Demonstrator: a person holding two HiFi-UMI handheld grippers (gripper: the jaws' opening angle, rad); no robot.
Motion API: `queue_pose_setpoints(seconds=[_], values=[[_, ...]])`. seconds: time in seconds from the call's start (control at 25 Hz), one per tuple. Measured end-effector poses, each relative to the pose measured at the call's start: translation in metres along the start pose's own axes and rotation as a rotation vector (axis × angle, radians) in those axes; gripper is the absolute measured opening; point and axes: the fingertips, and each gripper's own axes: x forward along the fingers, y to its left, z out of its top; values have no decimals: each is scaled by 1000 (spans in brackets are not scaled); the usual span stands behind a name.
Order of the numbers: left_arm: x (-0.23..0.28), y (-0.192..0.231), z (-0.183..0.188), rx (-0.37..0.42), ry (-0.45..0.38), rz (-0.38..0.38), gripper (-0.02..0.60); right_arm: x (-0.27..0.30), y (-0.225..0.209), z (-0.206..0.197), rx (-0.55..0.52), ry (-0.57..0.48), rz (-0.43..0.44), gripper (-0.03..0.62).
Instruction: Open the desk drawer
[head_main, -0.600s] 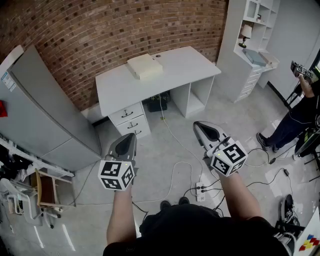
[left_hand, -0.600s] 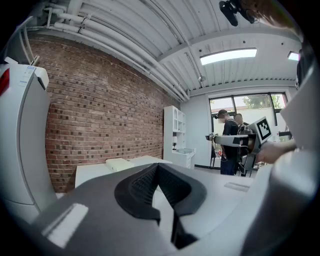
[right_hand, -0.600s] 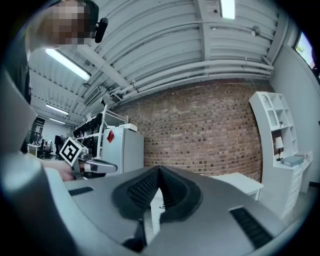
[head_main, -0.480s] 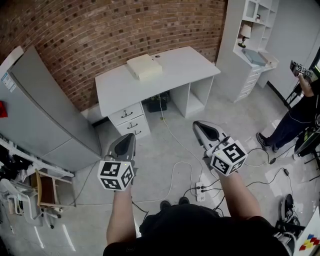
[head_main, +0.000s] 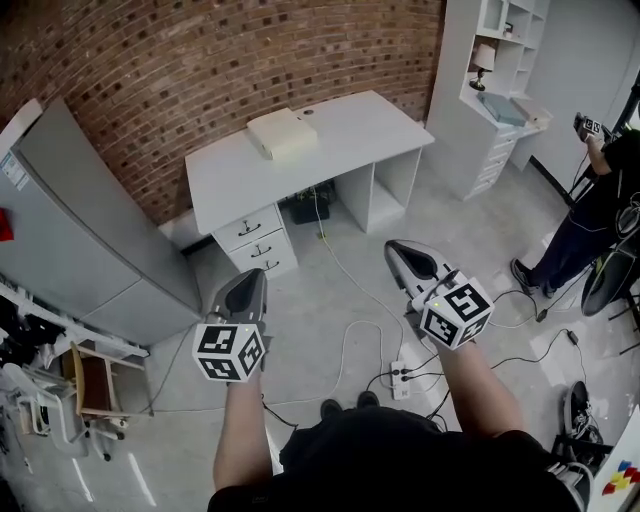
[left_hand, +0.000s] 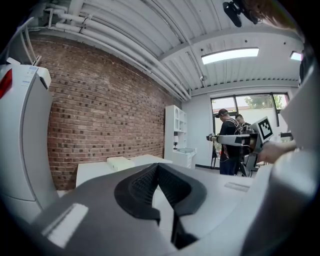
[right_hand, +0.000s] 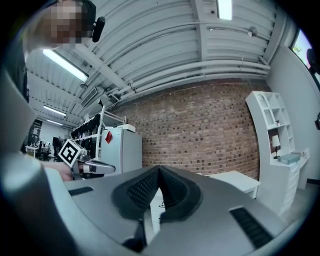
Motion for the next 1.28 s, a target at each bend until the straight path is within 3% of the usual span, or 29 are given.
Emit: queue_pose_setpoints(seconds=[0.48,0.68,0.8,1.28], values=[[-2,-10,8,20,-19,-6,15,-14,-4,6,24,-27,19,11],[-2,-10,7,21,-10,-2,79,-17,-7,4,26,-23,6,22],[-3,-11,6,25,-7,-4,101,-18,-10,0,41,-13,-3,120],[-6,-3,-3,12,19,30,253,-17,-13,-10,64,20,-10,249]])
